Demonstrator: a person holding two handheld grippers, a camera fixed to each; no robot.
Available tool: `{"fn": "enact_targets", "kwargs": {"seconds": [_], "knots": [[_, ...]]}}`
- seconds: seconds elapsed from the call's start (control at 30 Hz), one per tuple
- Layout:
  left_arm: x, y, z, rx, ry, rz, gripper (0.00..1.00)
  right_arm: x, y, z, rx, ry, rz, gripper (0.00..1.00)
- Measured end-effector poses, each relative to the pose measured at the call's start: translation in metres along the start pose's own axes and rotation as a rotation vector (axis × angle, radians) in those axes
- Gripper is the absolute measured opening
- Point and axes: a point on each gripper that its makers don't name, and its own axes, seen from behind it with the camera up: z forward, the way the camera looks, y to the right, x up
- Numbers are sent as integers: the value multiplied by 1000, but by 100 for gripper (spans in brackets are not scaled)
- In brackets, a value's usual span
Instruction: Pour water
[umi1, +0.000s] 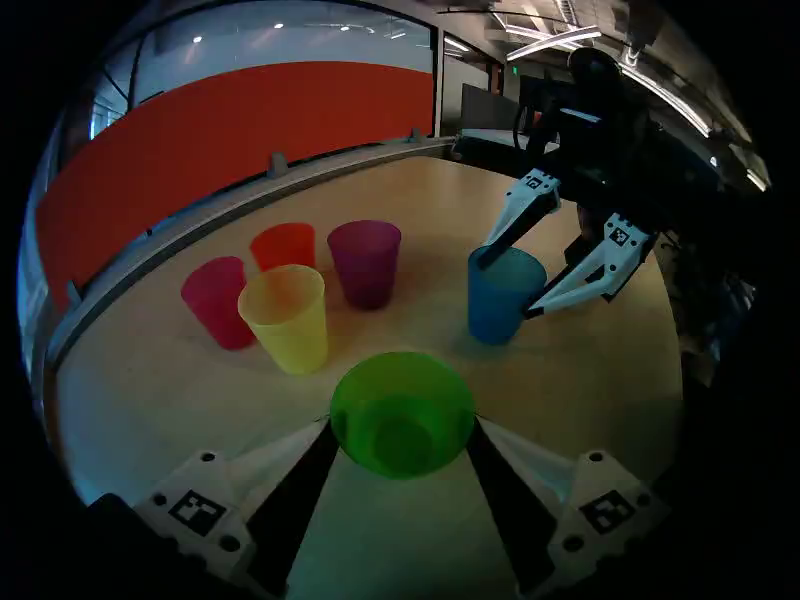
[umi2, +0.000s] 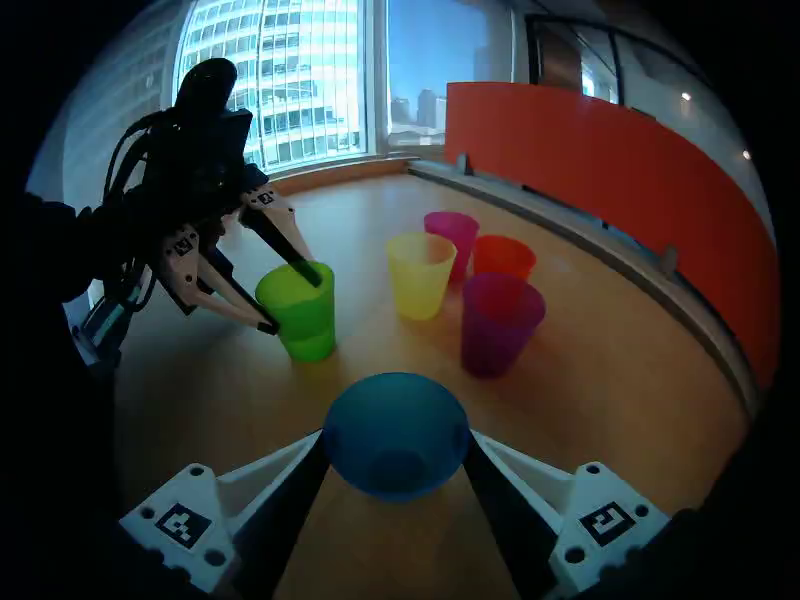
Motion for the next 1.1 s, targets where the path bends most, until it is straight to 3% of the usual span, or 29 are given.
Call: {"fn": "enact_targets", "kwargs": {"seconds": [0.4,0.6,1.1], "knots": [[-1,1,0,-4,-9,-10,90,0,-2,0,1,6,19,94],[-1,2,0,0,-9,0,91,2,-2,-1,3,13,28,100],[-11,1,-3,11,-29,5,91,-10,0,-5,-19,1,24,100]]}}
